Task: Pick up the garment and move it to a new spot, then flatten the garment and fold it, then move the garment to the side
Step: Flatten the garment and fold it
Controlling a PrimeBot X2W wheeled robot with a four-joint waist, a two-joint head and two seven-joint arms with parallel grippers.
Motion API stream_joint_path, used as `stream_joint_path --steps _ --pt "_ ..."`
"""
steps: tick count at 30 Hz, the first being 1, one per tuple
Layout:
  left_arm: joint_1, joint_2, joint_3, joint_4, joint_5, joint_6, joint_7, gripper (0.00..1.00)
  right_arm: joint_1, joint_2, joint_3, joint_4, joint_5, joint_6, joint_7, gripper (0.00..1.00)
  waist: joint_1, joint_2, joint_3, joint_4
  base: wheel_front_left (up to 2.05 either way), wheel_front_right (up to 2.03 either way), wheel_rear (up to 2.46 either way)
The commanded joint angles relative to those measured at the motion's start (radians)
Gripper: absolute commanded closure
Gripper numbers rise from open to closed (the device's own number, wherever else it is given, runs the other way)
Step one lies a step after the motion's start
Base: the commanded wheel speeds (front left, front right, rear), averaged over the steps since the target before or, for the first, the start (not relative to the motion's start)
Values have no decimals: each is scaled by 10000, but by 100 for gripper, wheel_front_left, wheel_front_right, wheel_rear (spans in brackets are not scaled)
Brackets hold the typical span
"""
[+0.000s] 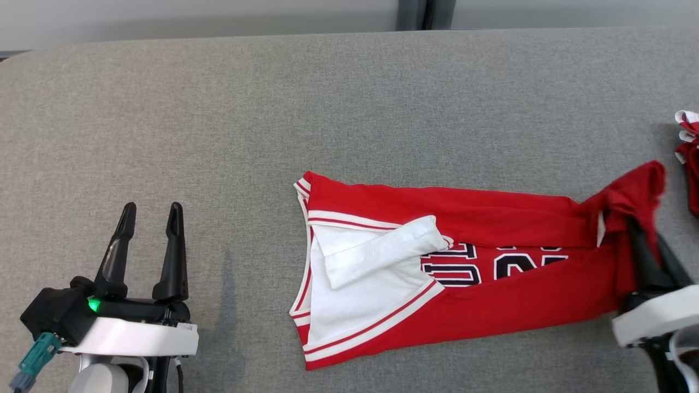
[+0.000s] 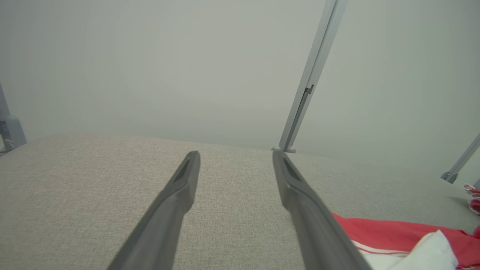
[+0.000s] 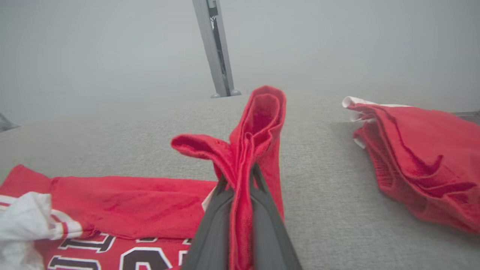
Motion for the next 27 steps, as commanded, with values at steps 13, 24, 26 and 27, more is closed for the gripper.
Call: stream_joint_path --steps 13,24,26,27 --pt "-231 -73 -230 84 -13 3 -7 0 -1035 1203 3231 -1585 231 -4 649 100 0 -1 57 667 0 0 0" --pt "-360 -313 -373 196 3 -82 -30 0 -1755 1469 5438 -255 857 -4 292 100 0 -1 323 1412 0 0 0" --pt "-397 -347 -376 234 11 -102 -33 0 -1875 1493 5853 62 1008 -4 165 100 0 -1 366 1496 0 0 0" --pt "-428 -364 -367 232 19 -117 -36 0 -1933 1496 6042 213 1096 -4 97 100 0 -1 385 1532 0 0 0"
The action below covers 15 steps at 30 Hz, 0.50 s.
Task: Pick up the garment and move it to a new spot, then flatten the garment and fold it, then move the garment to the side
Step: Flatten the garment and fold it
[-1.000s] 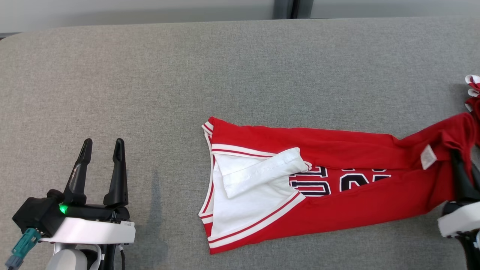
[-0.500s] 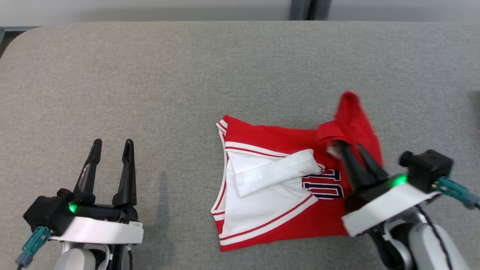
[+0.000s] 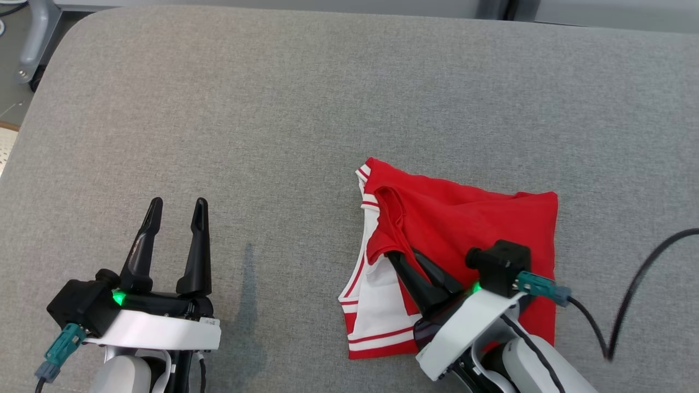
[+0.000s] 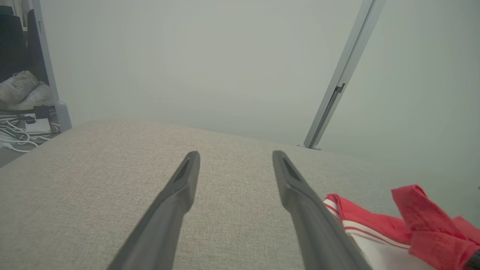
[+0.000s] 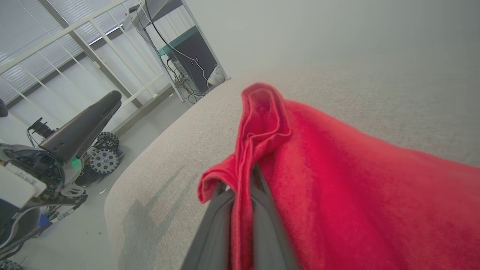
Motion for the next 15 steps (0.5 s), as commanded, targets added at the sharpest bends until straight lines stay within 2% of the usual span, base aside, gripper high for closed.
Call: stream_joint_path --steps 1,7,8,9,10,11,15 --pt "-193 25 26 19 43 -66 -47 0 -170 0 146 197 125 -4 -161 100 0 -1 56 79 0 0 0" --pt "-251 -140 129 -2 123 -135 -43 0 -515 -7 883 1171 697 -4 -570 100 0 -1 155 174 0 0 0" --pt "-254 -165 145 -1 143 -150 -43 0 -564 -4 1008 1212 801 -4 -640 76 0 -1 166 173 0 0 0" --pt "-258 -182 162 1 156 -165 -43 0 -649 5 1084 1237 821 -2 -752 47 0 -1 177 166 0 0 0" --pt "-258 -182 162 1 156 -165 -43 0 -649 5 1084 1237 821 -2 -752 47 0 -1 177 166 0 0 0" --pt "-258 -185 179 8 172 -162 -43 0 -722 1 1139 1252 856 -4 -855 0 0 -1 185 152 0 0 0" --pt "-248 -197 262 37 258 -212 -44 0 -1052 -9 1458 932 1013 -4 -1326 0 0 -1 166 49 0 0 0"
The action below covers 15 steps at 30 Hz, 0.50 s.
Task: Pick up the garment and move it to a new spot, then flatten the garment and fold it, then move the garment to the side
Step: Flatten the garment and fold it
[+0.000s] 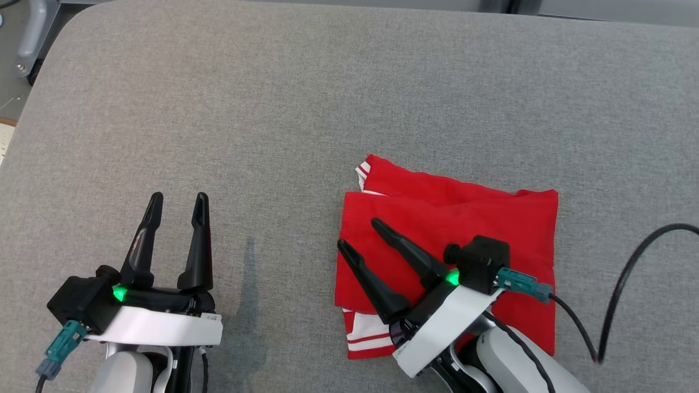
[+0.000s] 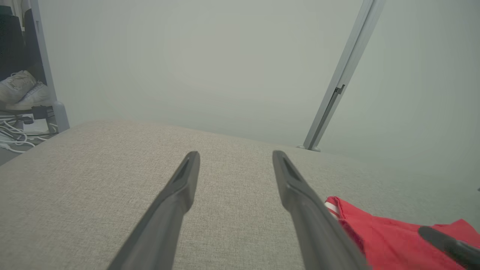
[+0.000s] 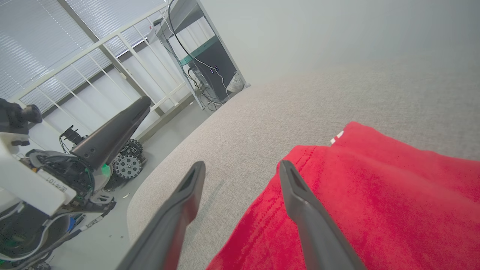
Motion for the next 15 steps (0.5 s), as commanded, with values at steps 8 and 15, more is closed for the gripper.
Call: stream_joint_path --steps 8,15 --pt "21 24 173 25 204 -81 -33 0 -115 -622 -967 -1194 -532 -4 -886 0 0 0 -192 -230 0 0 0" --pt "141 62 225 -9 365 -59 -34 0 759 -882 -3555 -1834 -1896 -4 -945 0 0 0 -385 -406 0 0 0"
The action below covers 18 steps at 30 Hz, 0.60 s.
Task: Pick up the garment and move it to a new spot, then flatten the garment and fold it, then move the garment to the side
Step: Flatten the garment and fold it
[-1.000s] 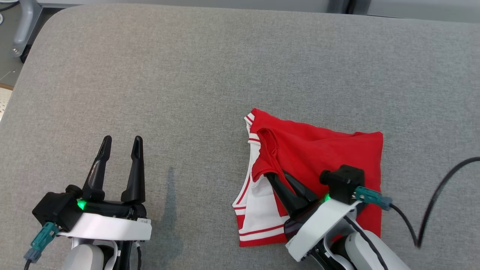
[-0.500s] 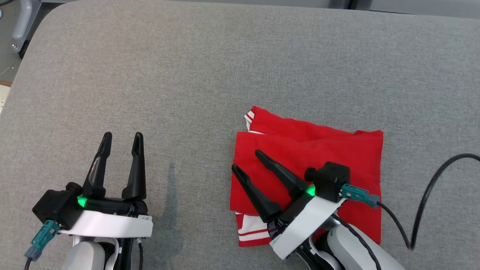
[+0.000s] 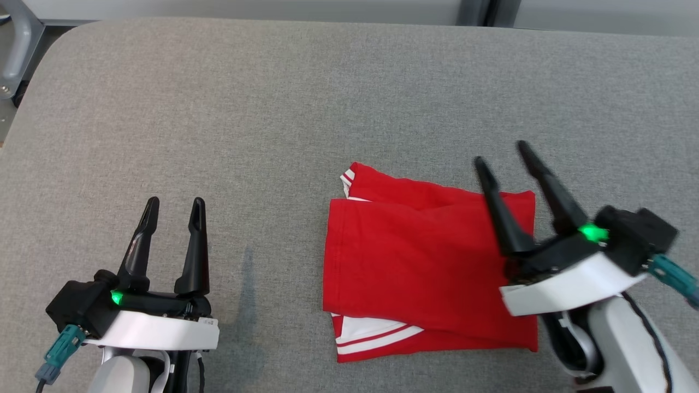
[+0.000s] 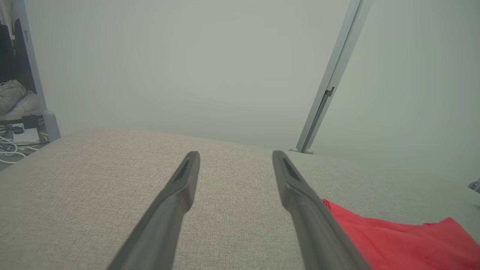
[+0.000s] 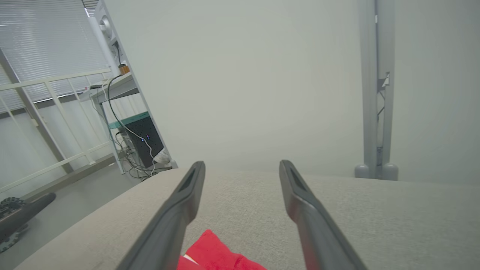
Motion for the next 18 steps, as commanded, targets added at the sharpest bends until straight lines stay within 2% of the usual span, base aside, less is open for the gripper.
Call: stream_joint_path --steps 1,6,10,18 --pt "30 98 40 -37 95 16 -34 0 347 -91 -551 -164 -323 -4 50 0 0 -1 -54 -51 0 0 0" --pt "186 166 39 -78 182 49 -34 0 1199 -161 -2199 -396 -1000 -4 289 0 0 -1 -251 -189 0 0 0" --pt "229 222 -1 -95 225 57 -31 0 1627 -148 -2883 -386 -1240 -4 322 0 0 -1 -404 -291 0 0 0" --pt "566 434 -89 -152 338 128 90 0 2262 -71 -3287 -375 -1375 -4 398 0 0 -1 -912 -517 0 0 0"
